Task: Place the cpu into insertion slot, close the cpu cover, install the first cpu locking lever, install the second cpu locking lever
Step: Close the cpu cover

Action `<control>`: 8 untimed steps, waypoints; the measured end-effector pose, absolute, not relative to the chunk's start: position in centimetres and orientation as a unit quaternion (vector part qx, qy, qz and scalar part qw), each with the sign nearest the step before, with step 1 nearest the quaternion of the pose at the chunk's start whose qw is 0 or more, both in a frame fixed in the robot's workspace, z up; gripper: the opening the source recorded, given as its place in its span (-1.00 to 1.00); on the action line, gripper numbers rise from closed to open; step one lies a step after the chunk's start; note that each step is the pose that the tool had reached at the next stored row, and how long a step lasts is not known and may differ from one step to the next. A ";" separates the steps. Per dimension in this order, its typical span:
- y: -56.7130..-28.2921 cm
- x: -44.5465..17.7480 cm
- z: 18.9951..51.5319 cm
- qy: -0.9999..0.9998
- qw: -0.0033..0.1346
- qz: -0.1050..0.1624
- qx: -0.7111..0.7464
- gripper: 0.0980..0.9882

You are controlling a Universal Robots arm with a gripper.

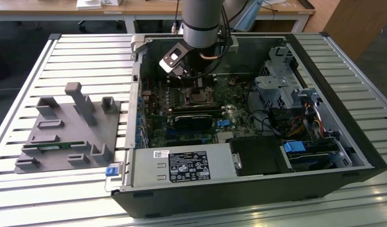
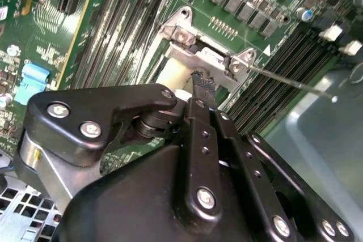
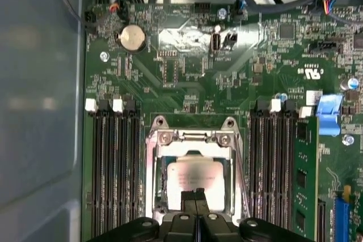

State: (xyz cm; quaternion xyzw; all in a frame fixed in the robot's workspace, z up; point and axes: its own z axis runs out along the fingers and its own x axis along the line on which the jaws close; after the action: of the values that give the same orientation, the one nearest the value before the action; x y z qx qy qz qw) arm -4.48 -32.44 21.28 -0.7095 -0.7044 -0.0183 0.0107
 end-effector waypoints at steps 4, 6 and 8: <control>-32.4 -4.9 21.2 -0.705 0.011 -0.018 -0.709 -0.96; -32.4 -5.1 21.0 -0.705 0.011 -0.018 -0.709 -0.96; -32.4 -5.2 20.9 -0.705 0.011 -0.018 -0.709 -0.96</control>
State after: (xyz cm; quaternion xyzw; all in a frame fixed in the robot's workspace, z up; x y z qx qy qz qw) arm -5.16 -32.41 20.87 -0.7090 -0.7049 -0.0184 0.0107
